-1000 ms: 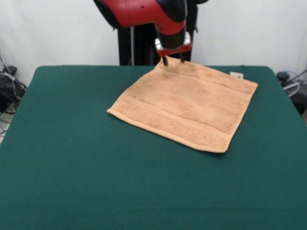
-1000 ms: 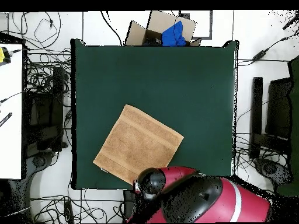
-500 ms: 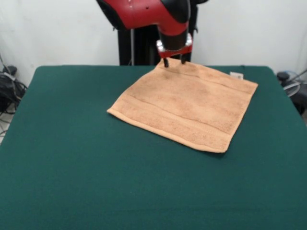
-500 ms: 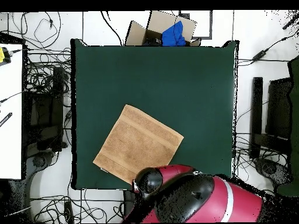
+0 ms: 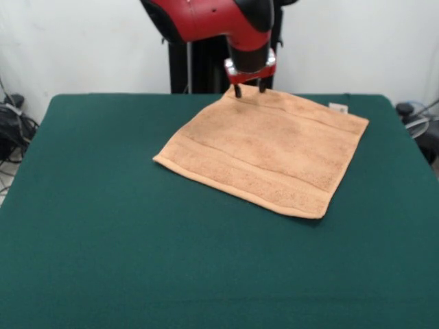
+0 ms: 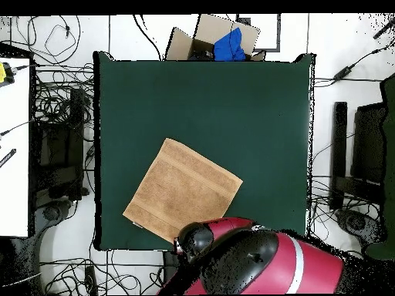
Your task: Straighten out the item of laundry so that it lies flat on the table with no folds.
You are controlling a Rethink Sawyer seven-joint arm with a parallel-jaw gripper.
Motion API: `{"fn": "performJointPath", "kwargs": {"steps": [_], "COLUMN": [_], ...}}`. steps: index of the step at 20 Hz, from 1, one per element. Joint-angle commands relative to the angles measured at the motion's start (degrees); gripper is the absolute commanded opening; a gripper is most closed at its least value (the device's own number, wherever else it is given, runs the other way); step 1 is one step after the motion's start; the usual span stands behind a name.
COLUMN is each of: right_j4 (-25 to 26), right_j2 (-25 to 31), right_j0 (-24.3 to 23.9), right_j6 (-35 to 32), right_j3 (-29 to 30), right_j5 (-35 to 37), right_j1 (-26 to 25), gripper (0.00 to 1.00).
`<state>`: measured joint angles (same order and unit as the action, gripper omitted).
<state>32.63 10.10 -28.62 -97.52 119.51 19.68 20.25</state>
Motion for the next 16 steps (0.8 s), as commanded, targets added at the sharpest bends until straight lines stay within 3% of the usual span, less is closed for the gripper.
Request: {"fn": "performJointPath", "kwargs": {"steps": [1, 13, 16], "right_j4": [1.68, 1.54, -0.03], "right_j2": [2.49, 2.30, 2.23], "right_j0": [1.58, 1.65, 2.04], "right_j6": [-5.45, -5.85, -7.16], "right_j3": [-6.63, -6.31, -4.57], "right_j5": [-8.22, -8.57, -7.46], "right_j1": [-0.97, -0.95, 1.29], "gripper": [1.00, 1.00, 1.00]}}
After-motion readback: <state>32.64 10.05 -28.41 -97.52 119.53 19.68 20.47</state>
